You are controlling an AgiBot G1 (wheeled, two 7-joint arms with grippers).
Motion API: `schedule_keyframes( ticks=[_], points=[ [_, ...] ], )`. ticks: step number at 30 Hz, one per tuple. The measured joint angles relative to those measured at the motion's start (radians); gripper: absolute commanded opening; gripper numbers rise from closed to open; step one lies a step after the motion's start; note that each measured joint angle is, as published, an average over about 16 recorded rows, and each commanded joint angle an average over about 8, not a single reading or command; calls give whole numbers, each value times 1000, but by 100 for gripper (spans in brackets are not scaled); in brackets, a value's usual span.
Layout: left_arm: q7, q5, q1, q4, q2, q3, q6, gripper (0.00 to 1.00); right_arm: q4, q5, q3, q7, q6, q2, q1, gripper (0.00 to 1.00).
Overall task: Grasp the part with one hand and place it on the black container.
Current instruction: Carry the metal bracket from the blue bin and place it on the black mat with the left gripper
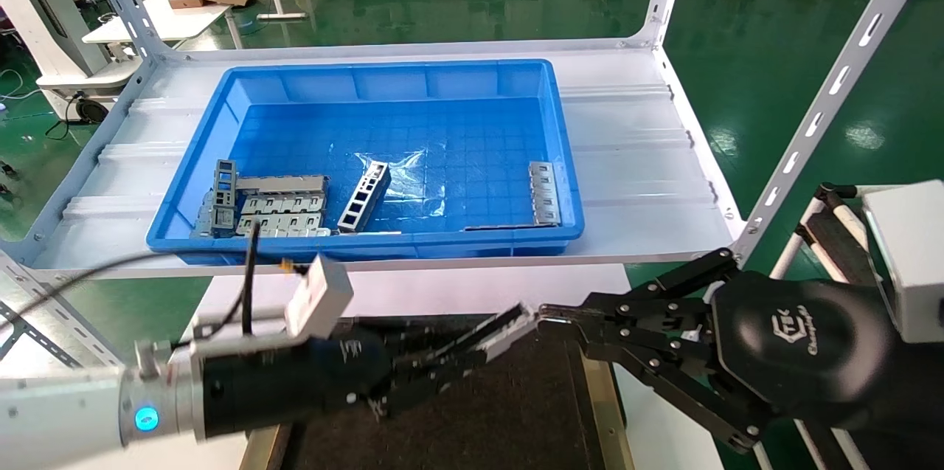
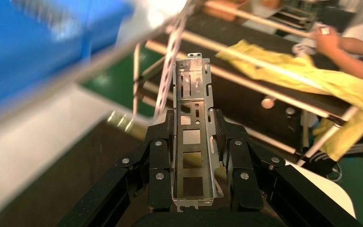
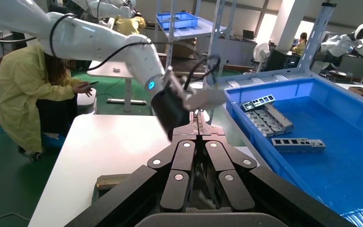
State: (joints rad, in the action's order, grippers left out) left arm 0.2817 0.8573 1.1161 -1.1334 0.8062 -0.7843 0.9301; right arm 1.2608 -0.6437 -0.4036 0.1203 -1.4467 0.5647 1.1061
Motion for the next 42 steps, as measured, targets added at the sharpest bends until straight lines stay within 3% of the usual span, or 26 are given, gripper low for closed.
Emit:
schedule_keyframes(
  ticks=[9,19,30,42],
  points=[
    [175,76,-181,-110,21,-76,-398,0,0,0,0,0,0,0,0,0],
    [368,117,-204,-2,176,-201,-733,0,0,0,0,0,0,0,0,0],
    [514,54,-150,189,353,-340,-945,0,0,0,0,0,0,0,0,0],
    [559,-64,-107,291,460,-458,-1070,0,0,0,0,0,0,0,0,0]
  ],
)
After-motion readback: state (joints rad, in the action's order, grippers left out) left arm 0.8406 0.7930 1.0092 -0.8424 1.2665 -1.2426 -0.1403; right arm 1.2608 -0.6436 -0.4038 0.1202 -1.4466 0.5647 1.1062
